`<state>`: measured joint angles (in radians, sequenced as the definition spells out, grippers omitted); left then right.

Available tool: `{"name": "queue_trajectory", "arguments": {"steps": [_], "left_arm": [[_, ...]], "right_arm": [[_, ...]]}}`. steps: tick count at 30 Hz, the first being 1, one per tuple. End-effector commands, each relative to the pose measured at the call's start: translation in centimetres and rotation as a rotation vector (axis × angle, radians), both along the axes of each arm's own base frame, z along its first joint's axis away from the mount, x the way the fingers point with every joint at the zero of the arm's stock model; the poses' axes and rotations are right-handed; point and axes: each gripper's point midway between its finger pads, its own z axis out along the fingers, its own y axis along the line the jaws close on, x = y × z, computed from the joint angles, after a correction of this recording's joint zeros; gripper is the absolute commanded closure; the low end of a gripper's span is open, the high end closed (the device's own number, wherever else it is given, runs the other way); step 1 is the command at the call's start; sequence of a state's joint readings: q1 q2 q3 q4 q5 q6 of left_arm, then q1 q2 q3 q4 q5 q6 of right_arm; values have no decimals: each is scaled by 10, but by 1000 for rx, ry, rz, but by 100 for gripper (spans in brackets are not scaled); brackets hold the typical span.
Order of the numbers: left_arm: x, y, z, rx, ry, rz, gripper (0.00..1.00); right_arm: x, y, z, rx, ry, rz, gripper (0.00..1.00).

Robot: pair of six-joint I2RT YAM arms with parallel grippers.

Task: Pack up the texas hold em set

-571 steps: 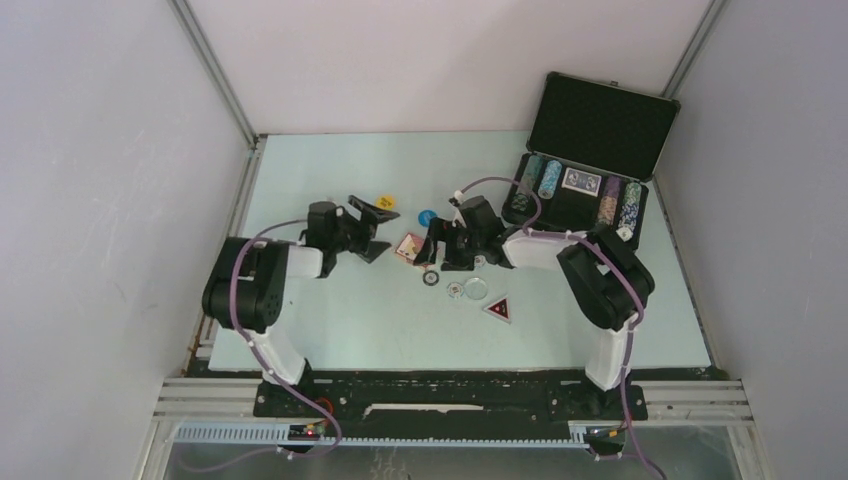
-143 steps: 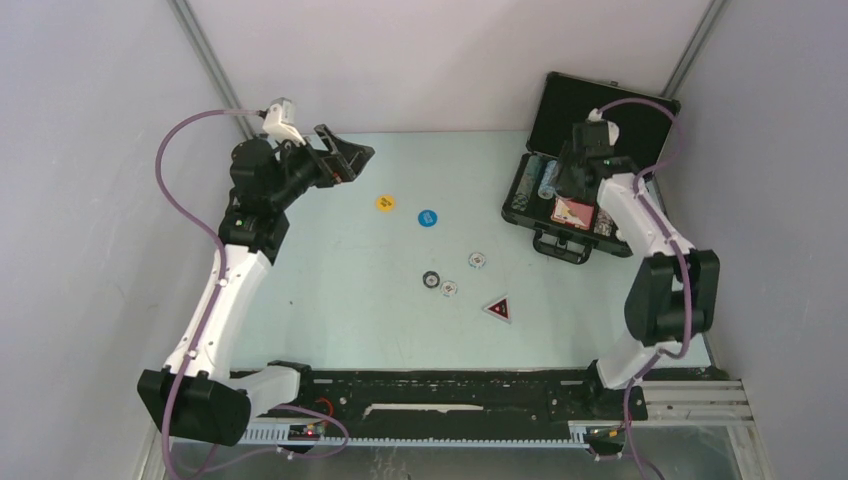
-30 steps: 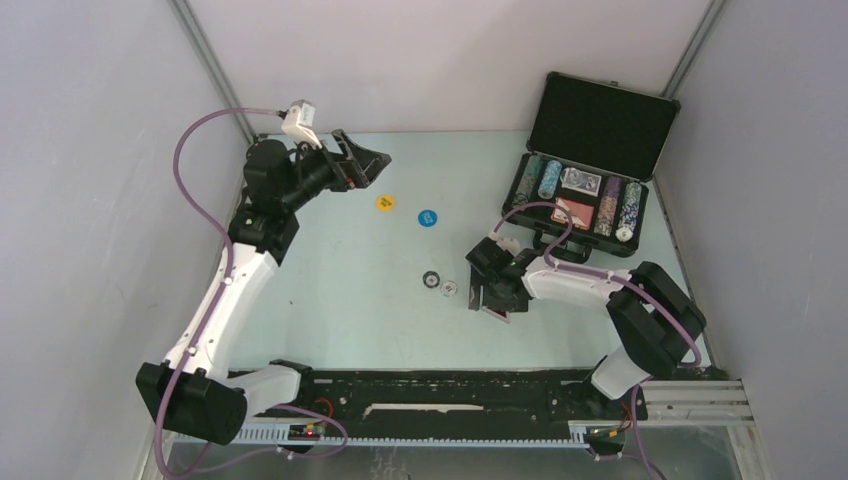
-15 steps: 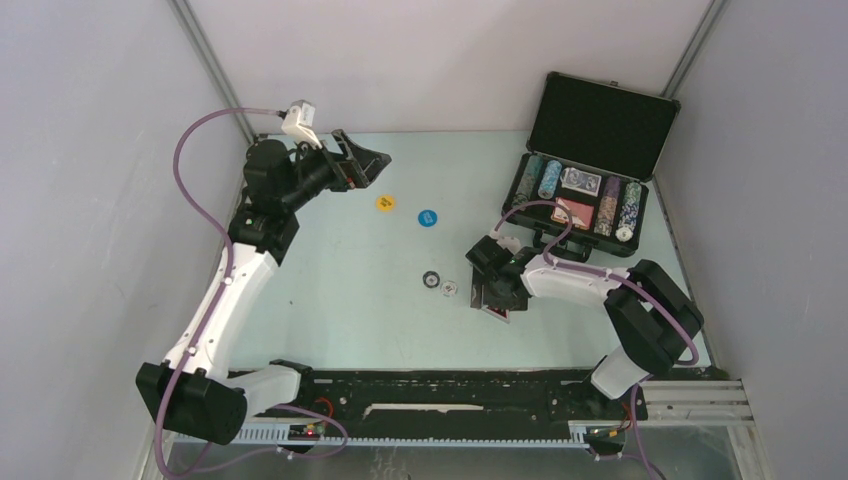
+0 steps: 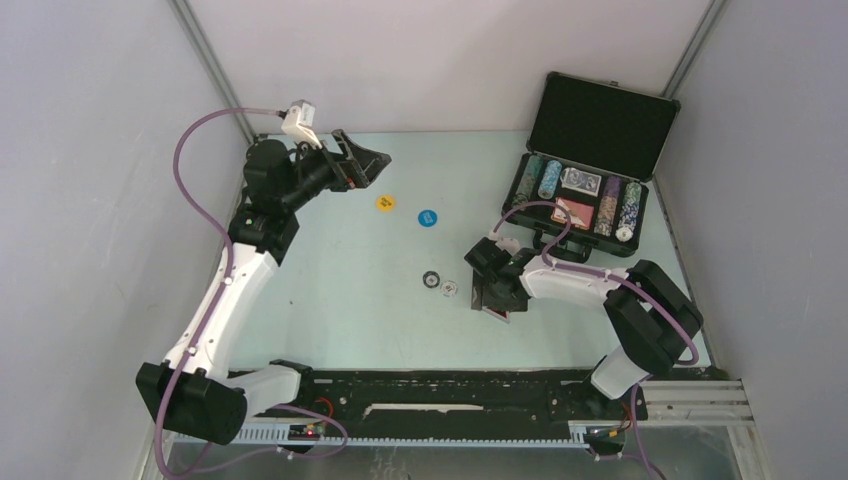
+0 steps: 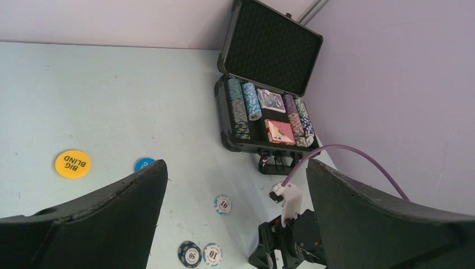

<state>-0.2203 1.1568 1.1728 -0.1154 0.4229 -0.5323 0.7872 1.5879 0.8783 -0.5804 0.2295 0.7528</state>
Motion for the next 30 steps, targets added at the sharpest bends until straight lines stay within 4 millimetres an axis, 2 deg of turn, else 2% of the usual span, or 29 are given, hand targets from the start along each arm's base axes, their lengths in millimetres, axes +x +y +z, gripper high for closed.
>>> {"name": "queue_trajectory", "arguments": {"steps": [1,7,16,21,25,30], "left_arm": [[-2,0,1,0,-17,-10,0],[-2,0,1,1,-15,-10,0],[-2,0,2,0,-18,-11,0],[-2,0,2,-1,-17,-12,0],[-2,-1,2,-2,-16,-15,0],[-3,-1,2,-5,-15,-18,0]], "right_arm": [[-1,-3,0,-29,4,0,22],[5,3,-2,6,3,-5,22],[11,0,5,0,-25,-25,30],[16,1,21,0,-65,-32,35],[20,1,38,19,-106,-39,44],[29,-13,60,23,-155,-72,46]]}}
